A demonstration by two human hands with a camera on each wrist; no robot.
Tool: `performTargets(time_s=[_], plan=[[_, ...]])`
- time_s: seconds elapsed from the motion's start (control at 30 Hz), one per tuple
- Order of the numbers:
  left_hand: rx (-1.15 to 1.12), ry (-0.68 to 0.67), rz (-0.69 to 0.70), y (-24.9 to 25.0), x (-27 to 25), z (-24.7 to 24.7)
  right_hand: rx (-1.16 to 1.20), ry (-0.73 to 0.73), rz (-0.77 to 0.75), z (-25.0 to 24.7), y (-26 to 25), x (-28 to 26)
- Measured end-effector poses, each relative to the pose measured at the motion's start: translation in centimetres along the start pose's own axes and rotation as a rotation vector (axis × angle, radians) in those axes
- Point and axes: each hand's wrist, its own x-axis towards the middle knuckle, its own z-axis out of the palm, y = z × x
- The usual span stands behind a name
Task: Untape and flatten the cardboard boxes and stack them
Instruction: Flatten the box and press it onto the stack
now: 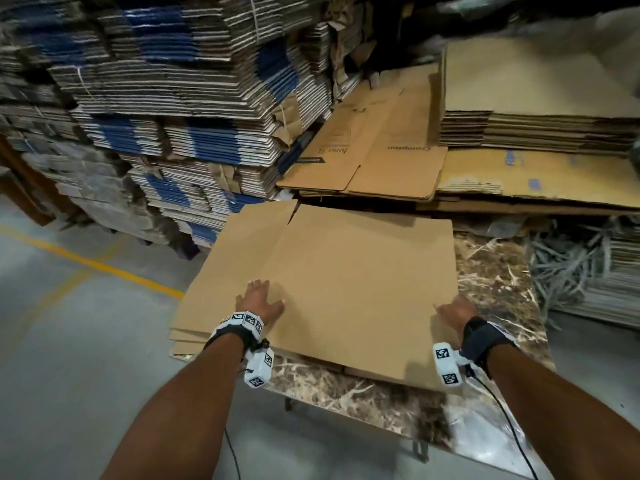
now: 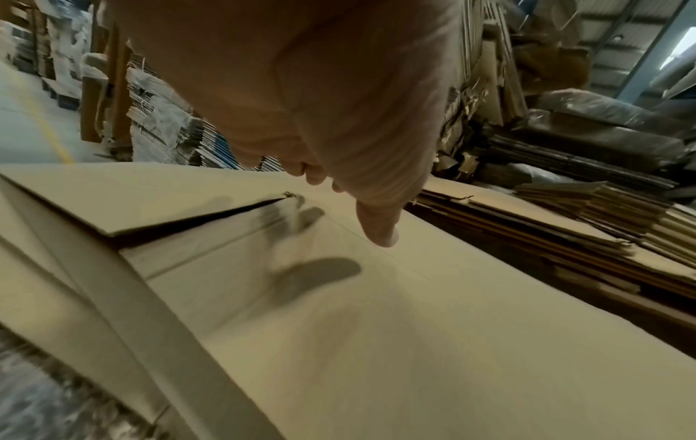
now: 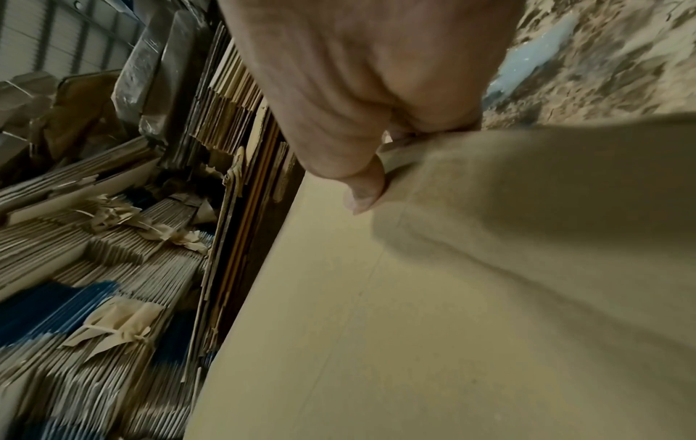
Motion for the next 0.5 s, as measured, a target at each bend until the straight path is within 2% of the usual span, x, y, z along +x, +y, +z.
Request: performTargets(time_s=[0.13,0.3,0.5], plan=[[-0.060,-0.009,-0.008,-0.7,2.3,0.3,-0.044,0.043,0.034,0.5,-0.7,1.7],[-0.072,-0.034,-0.025,-0.6,5.1,0.8,-0.130,0.083,0.009,1.0,-2.2,3.7],[-0.084,-0.077,-0.093,-1.1,6.8,0.4,-0.135,0.103,0.044,2.0,-3.5,5.4]])
